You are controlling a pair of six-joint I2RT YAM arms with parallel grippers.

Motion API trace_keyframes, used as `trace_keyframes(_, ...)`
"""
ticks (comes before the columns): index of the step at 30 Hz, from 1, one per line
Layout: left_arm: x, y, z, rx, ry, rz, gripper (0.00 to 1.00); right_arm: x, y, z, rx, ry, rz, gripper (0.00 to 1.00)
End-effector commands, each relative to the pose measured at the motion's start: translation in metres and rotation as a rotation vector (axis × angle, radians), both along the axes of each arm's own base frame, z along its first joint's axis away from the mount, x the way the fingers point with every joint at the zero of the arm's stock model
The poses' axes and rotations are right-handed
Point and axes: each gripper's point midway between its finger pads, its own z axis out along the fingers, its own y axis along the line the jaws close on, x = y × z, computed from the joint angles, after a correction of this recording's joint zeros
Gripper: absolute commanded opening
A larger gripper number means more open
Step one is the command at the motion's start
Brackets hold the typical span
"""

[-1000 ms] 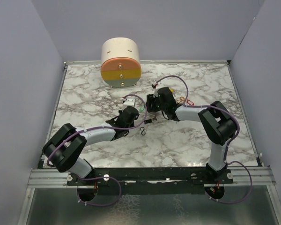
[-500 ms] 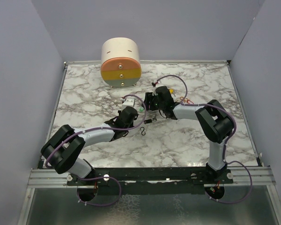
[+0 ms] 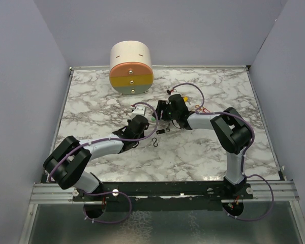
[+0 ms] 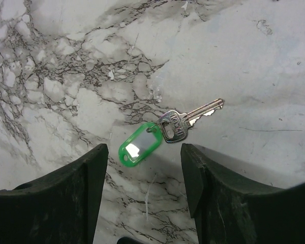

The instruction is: Put the keys on the keyring

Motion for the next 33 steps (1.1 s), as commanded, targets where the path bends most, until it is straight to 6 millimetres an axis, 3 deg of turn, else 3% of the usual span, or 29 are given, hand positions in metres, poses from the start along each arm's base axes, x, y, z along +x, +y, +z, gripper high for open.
trace_keyframes(1, 0.0, 0.0, 0.006, -0.022, -0.017, -0.01, 0.0, 0.003, -0.002, -0.009, 0.014, 0.039, -0.022, 0.61)
trace_keyframes(33, 0.001, 0.005, 0.006, -0.024, -0.016, 0.003, 0.0, 0.04, 0.023, -0.022, 0.023, 0.016, 0.055, 0.61)
